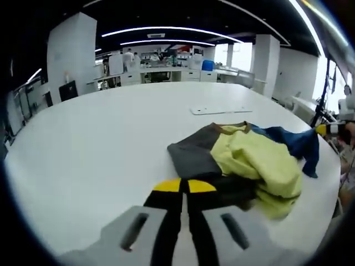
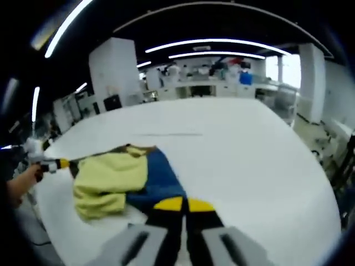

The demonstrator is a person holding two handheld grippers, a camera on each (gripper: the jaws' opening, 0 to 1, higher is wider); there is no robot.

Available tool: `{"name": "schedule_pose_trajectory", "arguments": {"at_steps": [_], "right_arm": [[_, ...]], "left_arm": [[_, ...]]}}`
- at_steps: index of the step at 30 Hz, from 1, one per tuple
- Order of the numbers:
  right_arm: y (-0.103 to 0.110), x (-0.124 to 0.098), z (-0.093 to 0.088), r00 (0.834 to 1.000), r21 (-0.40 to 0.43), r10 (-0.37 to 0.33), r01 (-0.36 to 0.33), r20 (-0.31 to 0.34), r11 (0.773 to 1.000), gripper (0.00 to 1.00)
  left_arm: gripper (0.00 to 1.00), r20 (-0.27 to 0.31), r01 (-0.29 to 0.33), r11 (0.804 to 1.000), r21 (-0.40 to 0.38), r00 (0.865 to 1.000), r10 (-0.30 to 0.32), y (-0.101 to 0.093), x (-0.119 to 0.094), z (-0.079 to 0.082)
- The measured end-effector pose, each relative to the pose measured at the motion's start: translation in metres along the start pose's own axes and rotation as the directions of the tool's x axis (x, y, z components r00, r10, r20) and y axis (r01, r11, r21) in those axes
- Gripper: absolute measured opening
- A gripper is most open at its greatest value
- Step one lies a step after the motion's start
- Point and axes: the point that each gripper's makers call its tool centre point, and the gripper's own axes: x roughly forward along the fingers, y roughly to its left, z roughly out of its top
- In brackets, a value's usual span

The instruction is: Fold the garment on the visible template until the final outline fits inside the template.

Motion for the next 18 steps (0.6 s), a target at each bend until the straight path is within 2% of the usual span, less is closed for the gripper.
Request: {"name": "schedule_pose_trajectory", "arguments": {"at_steps": [4, 10, 18], "right_arm": [[-0.011, 0.007, -0.005, 0.998, -0.007, -0.031, 0.031, -0.045, 0.999, 0.00], [-0.035, 0.020, -0.005, 0.995, -0.030, -0.069, 0.068, -0.065, 0.997, 0.00], [-0.069, 0.033, -0.003, 0.989, -0.021, -0.110, 0.109, -0.098, 0.994, 0.00]], "left_arm": [[0.00, -0.018, -0.014, 1.000, -0.002, 1.000, 0.014, 0.008, 0.004, -0.005], [0.00, -0.038, -0.028, 1.000, 0.004, 0.999, 0.029, 0.017, 0.004, -0.009], [0.00, -0.059, -0.052, 0.998, -0.034, 0.997, 0.050, 0.025, 0.006, -0.015]]}}
